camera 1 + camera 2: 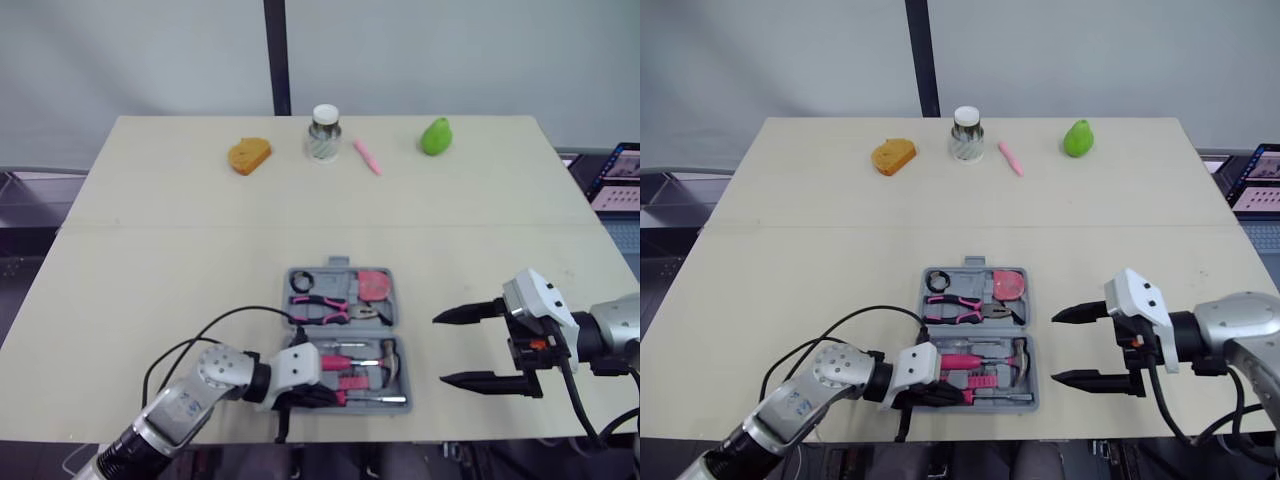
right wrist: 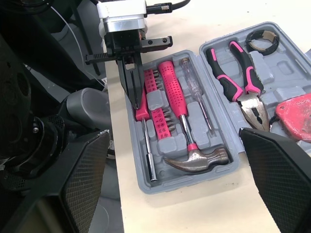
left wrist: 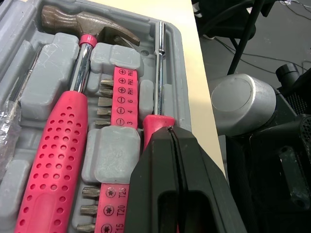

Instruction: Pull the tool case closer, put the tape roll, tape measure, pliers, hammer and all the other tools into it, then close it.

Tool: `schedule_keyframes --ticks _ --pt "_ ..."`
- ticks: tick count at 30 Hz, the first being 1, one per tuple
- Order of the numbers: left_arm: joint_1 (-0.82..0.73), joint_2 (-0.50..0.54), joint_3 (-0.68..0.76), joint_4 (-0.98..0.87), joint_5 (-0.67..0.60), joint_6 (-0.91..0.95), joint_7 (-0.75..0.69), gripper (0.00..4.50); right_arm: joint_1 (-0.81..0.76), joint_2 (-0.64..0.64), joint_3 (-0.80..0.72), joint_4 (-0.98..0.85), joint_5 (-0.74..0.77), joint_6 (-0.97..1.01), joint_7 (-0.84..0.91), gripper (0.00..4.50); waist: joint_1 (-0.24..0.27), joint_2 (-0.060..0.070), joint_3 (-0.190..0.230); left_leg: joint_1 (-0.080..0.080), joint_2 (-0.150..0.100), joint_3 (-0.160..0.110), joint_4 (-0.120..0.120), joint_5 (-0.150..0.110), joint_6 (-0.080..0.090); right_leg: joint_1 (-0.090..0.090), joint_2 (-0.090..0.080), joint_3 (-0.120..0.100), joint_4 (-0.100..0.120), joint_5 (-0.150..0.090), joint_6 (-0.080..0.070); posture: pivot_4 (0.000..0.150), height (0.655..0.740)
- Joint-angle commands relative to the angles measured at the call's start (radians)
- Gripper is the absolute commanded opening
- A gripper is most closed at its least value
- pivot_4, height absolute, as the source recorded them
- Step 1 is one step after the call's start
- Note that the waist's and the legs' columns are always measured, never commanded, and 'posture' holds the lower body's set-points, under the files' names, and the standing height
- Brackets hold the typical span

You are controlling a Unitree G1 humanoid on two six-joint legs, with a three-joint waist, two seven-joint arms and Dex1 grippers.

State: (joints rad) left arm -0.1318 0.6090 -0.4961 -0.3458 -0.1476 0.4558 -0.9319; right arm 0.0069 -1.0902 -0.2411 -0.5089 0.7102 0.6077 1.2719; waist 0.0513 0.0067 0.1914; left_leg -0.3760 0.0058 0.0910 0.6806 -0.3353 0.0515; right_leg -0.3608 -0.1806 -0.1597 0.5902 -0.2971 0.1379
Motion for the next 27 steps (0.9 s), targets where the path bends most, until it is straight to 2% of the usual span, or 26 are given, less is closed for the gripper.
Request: schedule_keyframes --ticks 1,14,19,23,27 --pt "0.018 0.016 -0.046 0.025 0.049 0.021 -0.001 0.03 -0.001 -0.003 -0.028 -0.028 0.009 -0.013 0.001 4.5 0.0 0.0 0.0 0.0 0.0 0.0 0.0 0.0 0.0 0.0 0.0 0.0 0.0 0.0 0.0 0.15 0.74" --pt "0.019 0.02 -0.075 0.056 0.081 0.039 0.004 0.03 -0.003 -0.004 -0.027 -0.03 0.009 -0.009 -0.004 4.5 0.0 0.0 0.0 0.001 0.0 0.0 0.0 0.0 0.0 0.001 0.0 0.0 0.0 0.0 0.0 0.15 0.74" --pt "0.032 0.021 -0.032 0.022 0.032 0.039 -0.005 0.03 -0.007 0.002 -0.025 -0.027 0.013 -0.007 -0.009 4.5 0.0 0.0 0.0 0.001 0.001 0.0 0.0 -0.001 0.0 0.001 0.0 0.0 -0.001 0.0 0.0 0.15 0.74" --pt "0.063 0.024 0.145 -0.123 -0.155 0.143 -0.015 0.03 -0.001 0.015 -0.046 -0.015 0.032 0.008 -0.022 4.5 -0.008 0.0 0.0 0.0 0.003 0.001 0.0 -0.002 -0.001 0.0 0.001 0.0 -0.001 0.0 -0.001 0.15 0.74" --pt "0.112 0.069 0.469 -0.241 -0.359 0.285 0.029 0.03 0.019 0.051 -0.085 0.068 0.042 0.028 -0.056 4.5 -0.007 -0.001 0.002 0.0 0.005 0.0 0.0 -0.002 -0.002 0.0 0.002 0.0 0.0 -0.001 -0.002 0.15 0.74"
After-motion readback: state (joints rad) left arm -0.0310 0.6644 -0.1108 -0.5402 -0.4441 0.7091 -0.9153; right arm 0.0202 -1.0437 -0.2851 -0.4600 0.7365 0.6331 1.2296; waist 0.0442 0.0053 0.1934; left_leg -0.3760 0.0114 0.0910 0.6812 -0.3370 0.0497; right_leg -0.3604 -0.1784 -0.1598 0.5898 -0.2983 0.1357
